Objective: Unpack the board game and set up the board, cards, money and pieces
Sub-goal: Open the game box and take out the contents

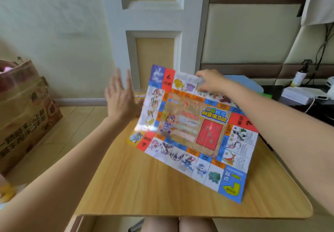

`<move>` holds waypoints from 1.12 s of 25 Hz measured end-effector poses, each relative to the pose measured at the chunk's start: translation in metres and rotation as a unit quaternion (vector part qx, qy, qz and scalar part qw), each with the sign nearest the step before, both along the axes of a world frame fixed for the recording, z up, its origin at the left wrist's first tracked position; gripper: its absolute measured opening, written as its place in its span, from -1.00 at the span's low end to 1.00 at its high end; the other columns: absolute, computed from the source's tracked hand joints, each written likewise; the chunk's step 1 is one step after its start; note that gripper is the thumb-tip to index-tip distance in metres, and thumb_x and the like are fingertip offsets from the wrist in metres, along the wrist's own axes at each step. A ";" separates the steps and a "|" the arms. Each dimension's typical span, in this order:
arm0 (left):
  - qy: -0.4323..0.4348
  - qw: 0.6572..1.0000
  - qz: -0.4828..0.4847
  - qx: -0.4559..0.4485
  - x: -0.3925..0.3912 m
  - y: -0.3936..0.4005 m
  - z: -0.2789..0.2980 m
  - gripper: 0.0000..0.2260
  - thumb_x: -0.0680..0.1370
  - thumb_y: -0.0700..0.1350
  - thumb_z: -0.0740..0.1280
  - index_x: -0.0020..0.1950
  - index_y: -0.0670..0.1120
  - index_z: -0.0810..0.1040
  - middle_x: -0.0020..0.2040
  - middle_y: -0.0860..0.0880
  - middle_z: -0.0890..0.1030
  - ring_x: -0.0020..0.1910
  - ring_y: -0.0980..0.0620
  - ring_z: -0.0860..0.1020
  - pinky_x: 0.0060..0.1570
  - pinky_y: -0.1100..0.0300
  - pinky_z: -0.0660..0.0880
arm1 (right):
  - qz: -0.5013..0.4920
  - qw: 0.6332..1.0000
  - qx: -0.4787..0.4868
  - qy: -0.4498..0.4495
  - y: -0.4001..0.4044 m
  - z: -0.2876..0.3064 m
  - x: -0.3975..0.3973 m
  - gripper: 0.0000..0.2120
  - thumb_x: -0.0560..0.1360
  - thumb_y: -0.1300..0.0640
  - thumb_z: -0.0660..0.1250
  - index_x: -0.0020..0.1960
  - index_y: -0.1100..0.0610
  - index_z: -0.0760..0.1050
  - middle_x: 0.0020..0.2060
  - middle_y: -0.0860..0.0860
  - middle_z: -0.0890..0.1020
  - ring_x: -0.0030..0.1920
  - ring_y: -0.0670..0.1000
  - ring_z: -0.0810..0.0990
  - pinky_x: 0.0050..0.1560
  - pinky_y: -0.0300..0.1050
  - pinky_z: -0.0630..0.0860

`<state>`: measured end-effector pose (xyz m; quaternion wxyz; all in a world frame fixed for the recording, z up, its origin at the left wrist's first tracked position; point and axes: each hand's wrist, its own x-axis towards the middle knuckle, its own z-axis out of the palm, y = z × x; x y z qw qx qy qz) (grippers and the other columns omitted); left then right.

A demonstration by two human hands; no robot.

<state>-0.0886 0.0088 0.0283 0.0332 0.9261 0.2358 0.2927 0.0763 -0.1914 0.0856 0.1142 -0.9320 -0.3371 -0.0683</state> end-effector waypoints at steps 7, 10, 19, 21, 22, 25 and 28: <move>0.470 0.862 -0.190 -0.015 0.020 -0.033 -0.085 -0.06 0.34 0.35 0.33 0.49 0.22 -0.23 0.51 -0.10 -0.34 0.43 -0.34 -0.33 0.35 -0.40 -0.12 | 0.014 0.998 -0.057 -0.010 0.041 -0.069 -0.023 -0.35 0.52 0.11 0.29 0.50 0.01 0.05 0.43 0.17 0.18 0.42 0.21 0.14 0.34 0.12 0.17; 0.519 0.836 -0.162 -0.073 0.024 -0.029 -0.098 -0.10 0.36 0.37 0.30 0.50 0.25 -0.20 0.54 -0.07 -0.23 0.45 -0.38 -0.24 0.32 -0.42 -0.03 | -0.008 0.962 -0.181 0.204 0.015 -0.109 -0.019 -0.24 0.51 -0.19 0.24 0.54 -0.02 -0.08 0.52 0.15 -0.06 0.50 0.23 -0.01 0.45 0.16 0.09; 0.480 0.856 -0.172 -0.082 0.053 -0.003 -0.084 -0.38 0.45 0.26 0.30 0.46 0.20 0.17 0.44 -0.11 0.17 0.36 -0.22 0.32 0.31 -0.14 0.32 | 0.009 0.939 -0.259 0.228 0.020 -0.136 -0.012 -0.14 0.43 -0.30 0.27 0.54 -0.07 -0.11 0.52 0.14 -0.09 0.51 0.22 -0.07 0.46 0.19 0.03; 0.479 0.859 -0.159 -0.089 0.060 0.004 -0.081 -0.41 0.45 0.27 0.29 0.43 0.18 0.23 0.42 -0.11 0.22 0.34 -0.20 0.33 0.30 -0.10 0.32 | 0.006 0.938 -0.256 0.235 0.028 -0.138 -0.009 -0.13 0.42 -0.31 0.28 0.54 -0.07 -0.10 0.52 0.14 -0.08 0.51 0.24 -0.07 0.46 0.22 0.05; 0.472 0.864 -0.151 -0.082 0.064 0.007 -0.081 -0.43 0.44 0.27 0.29 0.41 0.15 0.27 0.40 -0.11 0.26 0.35 -0.19 0.31 0.31 -0.09 0.30 | 0.004 0.939 -0.250 0.237 0.032 -0.138 -0.007 -0.12 0.41 -0.30 0.29 0.54 -0.06 -0.09 0.52 0.14 -0.07 0.51 0.24 -0.06 0.46 0.22 0.05; 0.410 0.897 -0.152 -0.065 0.077 0.002 -0.083 -0.37 0.39 0.33 0.30 0.41 0.17 0.28 0.41 -0.11 0.27 0.42 -0.24 0.20 0.35 -0.18 0.22 | 0.004 0.939 -0.232 0.252 0.039 -0.134 -0.007 -0.11 0.40 -0.26 0.35 0.54 -0.01 -0.04 0.52 0.14 -0.04 0.49 0.25 0.03 0.44 0.19 0.13; 0.390 0.891 -0.211 -0.095 0.091 -0.025 -0.080 -0.28 0.42 0.30 0.29 0.50 0.19 0.07 0.52 -0.11 0.07 0.49 -0.21 0.04 0.42 -0.18 0.09 | 0.030 0.936 -0.243 0.251 0.037 -0.120 -0.002 -0.21 0.45 -0.17 0.34 0.52 0.07 0.05 0.49 0.10 0.14 0.43 0.16 0.24 0.33 0.00 0.28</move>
